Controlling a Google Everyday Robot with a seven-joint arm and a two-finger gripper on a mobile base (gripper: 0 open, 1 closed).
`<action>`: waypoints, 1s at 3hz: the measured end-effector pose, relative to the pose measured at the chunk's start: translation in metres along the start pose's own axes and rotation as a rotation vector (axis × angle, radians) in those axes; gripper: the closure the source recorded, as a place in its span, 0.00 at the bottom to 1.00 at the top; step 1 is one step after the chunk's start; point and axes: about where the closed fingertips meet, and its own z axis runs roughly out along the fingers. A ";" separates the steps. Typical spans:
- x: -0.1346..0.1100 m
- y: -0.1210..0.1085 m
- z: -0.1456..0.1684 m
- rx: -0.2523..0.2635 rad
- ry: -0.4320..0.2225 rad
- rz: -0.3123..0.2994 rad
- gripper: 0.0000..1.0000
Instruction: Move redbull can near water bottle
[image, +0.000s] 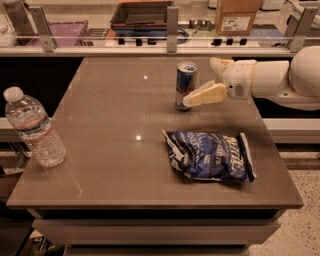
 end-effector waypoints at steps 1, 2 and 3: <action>0.001 -0.001 0.000 0.011 -0.062 0.018 0.00; -0.001 0.000 0.003 0.013 -0.100 0.020 0.00; -0.003 0.002 0.009 -0.002 -0.107 0.017 0.00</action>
Offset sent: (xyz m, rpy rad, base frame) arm 0.0029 -0.0002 0.0013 0.1365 -0.0636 -0.0139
